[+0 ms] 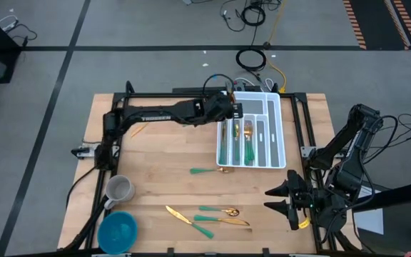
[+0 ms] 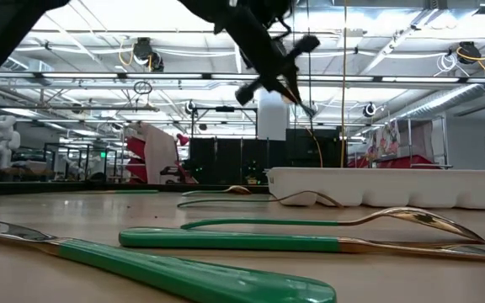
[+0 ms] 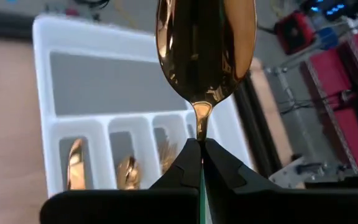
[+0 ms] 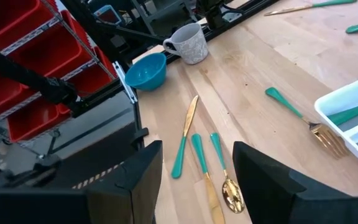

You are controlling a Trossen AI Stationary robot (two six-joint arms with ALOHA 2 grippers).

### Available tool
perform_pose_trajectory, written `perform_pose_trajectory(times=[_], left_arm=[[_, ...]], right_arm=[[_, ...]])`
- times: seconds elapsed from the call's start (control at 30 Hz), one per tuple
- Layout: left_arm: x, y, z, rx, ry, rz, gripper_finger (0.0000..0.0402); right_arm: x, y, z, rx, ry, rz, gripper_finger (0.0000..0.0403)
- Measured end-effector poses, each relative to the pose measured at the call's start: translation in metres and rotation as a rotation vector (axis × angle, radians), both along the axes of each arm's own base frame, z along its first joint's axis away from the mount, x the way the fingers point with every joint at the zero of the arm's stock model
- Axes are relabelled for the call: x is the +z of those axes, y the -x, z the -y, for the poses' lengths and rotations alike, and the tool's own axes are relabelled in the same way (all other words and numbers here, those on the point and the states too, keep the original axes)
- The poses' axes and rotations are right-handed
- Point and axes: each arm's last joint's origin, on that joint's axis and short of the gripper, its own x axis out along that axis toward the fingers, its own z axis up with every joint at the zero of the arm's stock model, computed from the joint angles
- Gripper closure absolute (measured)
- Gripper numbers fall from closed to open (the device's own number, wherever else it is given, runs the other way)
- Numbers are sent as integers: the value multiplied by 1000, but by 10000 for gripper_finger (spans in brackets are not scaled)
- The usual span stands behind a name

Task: Sort silverware
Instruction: Put the middle green spoon into the white cutlery tray

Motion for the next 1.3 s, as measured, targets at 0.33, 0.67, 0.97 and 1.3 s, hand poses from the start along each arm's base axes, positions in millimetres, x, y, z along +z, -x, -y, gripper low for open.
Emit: perform_pose_trajectory(times=[0.33, 0.67, 0.97, 1.3], left_arm=[[-53, -38, 7, -66, 133, -83, 398], [-68, -58, 22, -76, 110, -244, 398], [-76, -55, 27, 5, 106, -298, 398], [-91, -62, 28, 16, 127, -272, 398]], right_arm=[[0, -1, 1, -5, 4, -2, 213], [0, -1, 1, -3, 3, 0, 213], [0, -1, 1, 0, 51, 11, 213], [0, -1, 1, -2, 55, 12, 213]])
